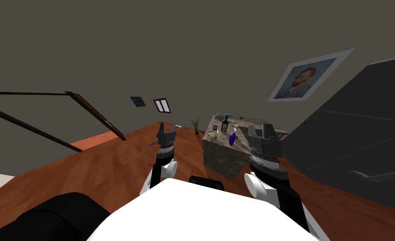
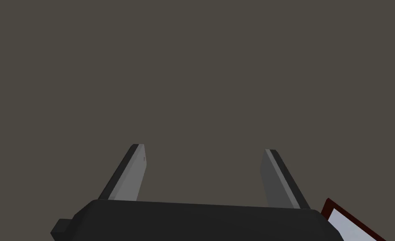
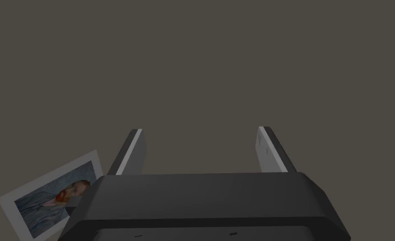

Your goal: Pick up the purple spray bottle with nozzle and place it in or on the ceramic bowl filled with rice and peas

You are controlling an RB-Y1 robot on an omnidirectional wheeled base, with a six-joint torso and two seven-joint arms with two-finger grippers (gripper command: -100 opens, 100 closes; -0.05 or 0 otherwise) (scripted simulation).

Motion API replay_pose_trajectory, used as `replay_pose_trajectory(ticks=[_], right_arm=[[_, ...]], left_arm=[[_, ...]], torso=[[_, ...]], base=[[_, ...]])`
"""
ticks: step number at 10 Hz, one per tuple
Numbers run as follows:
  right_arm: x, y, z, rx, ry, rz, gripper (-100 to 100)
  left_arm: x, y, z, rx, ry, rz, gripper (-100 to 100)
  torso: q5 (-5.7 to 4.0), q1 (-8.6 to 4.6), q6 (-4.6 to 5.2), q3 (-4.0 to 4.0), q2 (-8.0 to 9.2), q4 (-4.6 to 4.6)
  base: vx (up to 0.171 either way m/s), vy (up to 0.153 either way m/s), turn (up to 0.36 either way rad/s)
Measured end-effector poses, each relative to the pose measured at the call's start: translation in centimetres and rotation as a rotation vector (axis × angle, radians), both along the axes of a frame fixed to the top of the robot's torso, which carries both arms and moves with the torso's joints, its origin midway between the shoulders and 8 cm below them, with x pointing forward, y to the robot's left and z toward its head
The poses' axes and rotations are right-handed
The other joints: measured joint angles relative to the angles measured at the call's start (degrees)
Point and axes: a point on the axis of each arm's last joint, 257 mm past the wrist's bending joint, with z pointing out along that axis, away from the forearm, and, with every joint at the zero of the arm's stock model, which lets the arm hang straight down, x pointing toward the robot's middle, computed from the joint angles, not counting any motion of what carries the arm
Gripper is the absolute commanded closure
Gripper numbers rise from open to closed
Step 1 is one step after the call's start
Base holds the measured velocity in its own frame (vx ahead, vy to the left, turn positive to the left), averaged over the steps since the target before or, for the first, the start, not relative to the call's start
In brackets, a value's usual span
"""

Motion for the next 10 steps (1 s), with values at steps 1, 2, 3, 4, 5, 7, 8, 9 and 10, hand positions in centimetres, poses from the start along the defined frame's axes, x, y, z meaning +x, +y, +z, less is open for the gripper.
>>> replay_pose_trajectory(ticks=[1, 2, 3, 4, 5, 7, 8, 9, 10], right_arm=[[0.4, 0.1, -0.5, -0.028, 0.019, -0.002, -100], [0.8, 0.2, -1.1, -0.058, 0.044, -0.009, -100], [1.2, 0.1, -1.8, -0.087, 0.07, -0.018, -100], [1.7, 0.1, -2.9, -0.133, 0.114, -0.037, -100], [2.3, -0.3, -3.8, -0.176, 0.156, -0.059, -100], [3.8, -1.0, -6.4, -0.248, 0.233, -0.101, -100], [4.3, -1.4, -7.6, -0.284, 0.273, -0.124, -100], [4.8, -2.0, -8.7, -0.321, 0.311, -0.148, -100], [4.9, -2.5, -9.7, -0.357, 0.351, -0.173, -100]], left_arm=[[0.0, 0.0, 0.0, 0.0, 0.0, 0.0, 0], [0.0, 0.0, 0.0, 0.0, 0.0, 0.0, 0], [0.0, 0.0, 0.0, 0.0, 0.0, 0.0, 0], [0.0, 0.0, 0.0, 0.0, 0.0, 0.0, 0], [0.0, 0.0, 0.0, 0.0, 0.0, 0.0, 0], [0.0, 0.0, 0.0, 0.0, 0.0, 0.0, 0], [0.0, 0.0, 0.0, 0.0, 0.0, 0.0, 0], [0.0, 0.0, 0.0, 0.0, 0.0, 0.0, 0], [0.0, 0.0, 0.0, 0.0, 0.0, 0.0, 0]], torso=[[0.02, 0.13, 0.0, 0.0, 0.0, 0.0], [0.05, 0.26, 0.0, 0.0, 0.01, 0.0], [0.07, 0.34, 0.0, 0.0, 0.01, 0.0], [0.11, 0.51, 0.01, 0.02, 0.03, 0.0], [0.15, 0.69, 0.0, 0.03, 0.06, 0.01], [0.18, 0.8, -0.01, 0.07, 0.11, 0.03], [0.17, 0.7, 0.0, 0.03, 0.05, 0.01], [0.16, 0.71, -0.01, 0.0, -0.01, 0.0], [0.17, 0.74, 0.0, 0.05, 0.09, 0.01]], base=[[-0.002, 0.081, -0.045], [-0.001, 0.097, -0.042], [-0.008, 0.146, -0.076], [-0.017, 0.195, -0.076], [-0.035, 0.21, -0.06], [-0.023, 0.194, -0.051], [0.005, 0.186, -0.059], [-0.032, 0.195, -0.063], [-0.049, 0.192, -0.061]])
